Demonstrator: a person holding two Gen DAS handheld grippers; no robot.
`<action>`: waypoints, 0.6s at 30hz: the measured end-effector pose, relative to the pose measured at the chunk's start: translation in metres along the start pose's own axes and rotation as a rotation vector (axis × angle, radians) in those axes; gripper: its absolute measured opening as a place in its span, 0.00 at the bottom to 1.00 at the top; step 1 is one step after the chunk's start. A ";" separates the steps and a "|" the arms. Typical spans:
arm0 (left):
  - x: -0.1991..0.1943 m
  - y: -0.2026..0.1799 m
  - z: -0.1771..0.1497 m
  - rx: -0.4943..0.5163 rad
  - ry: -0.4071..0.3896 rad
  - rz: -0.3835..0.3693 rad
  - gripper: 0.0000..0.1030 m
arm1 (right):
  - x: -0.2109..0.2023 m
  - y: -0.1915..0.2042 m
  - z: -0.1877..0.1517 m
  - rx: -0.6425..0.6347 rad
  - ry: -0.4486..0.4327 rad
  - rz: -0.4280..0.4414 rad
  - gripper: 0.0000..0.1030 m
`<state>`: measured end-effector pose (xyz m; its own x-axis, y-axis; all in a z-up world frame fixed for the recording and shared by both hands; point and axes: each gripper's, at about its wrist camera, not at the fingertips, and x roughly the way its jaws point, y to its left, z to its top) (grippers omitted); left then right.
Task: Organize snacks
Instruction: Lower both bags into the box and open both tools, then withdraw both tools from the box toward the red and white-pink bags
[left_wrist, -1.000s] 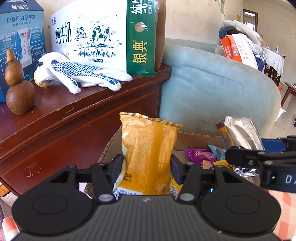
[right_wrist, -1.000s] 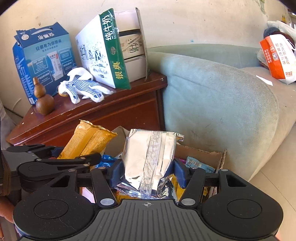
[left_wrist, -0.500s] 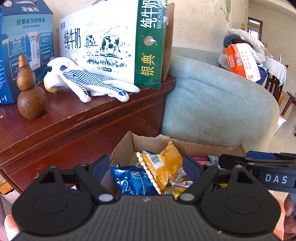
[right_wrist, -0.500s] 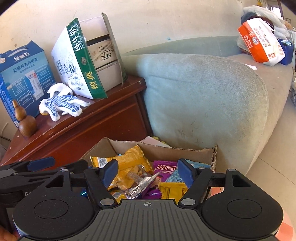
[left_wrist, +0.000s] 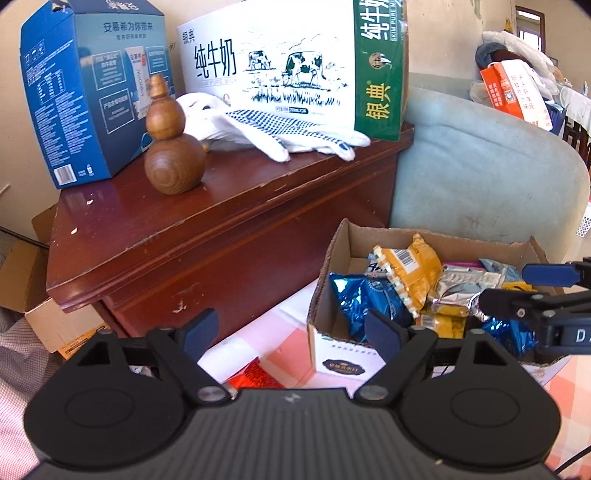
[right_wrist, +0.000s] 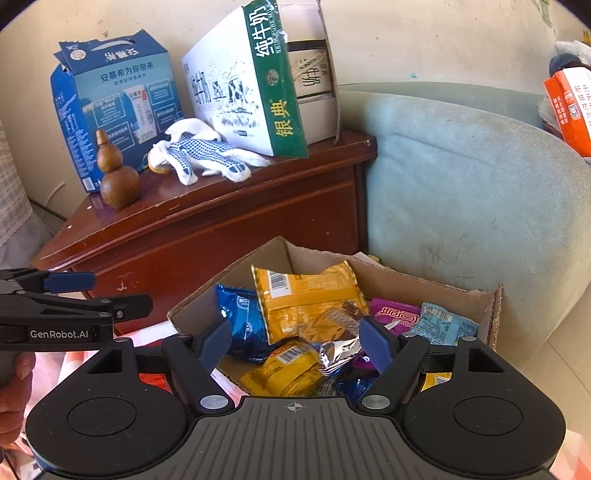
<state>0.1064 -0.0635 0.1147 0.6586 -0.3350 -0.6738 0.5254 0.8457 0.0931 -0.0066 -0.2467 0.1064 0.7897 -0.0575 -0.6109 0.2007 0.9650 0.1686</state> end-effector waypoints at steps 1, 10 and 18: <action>-0.001 0.005 -0.005 0.001 0.006 0.002 0.83 | 0.000 0.003 -0.001 -0.008 0.002 0.010 0.75; 0.024 0.045 -0.031 -0.039 0.068 0.078 0.84 | 0.006 0.031 -0.016 -0.067 0.056 0.121 0.75; 0.066 0.072 -0.045 -0.215 0.157 0.119 0.83 | 0.019 0.053 -0.030 -0.113 0.127 0.183 0.75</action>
<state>0.1636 -0.0067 0.0437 0.6084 -0.1743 -0.7743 0.3124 0.9494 0.0317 0.0011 -0.1889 0.0803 0.7260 0.1463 -0.6720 -0.0107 0.9794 0.2017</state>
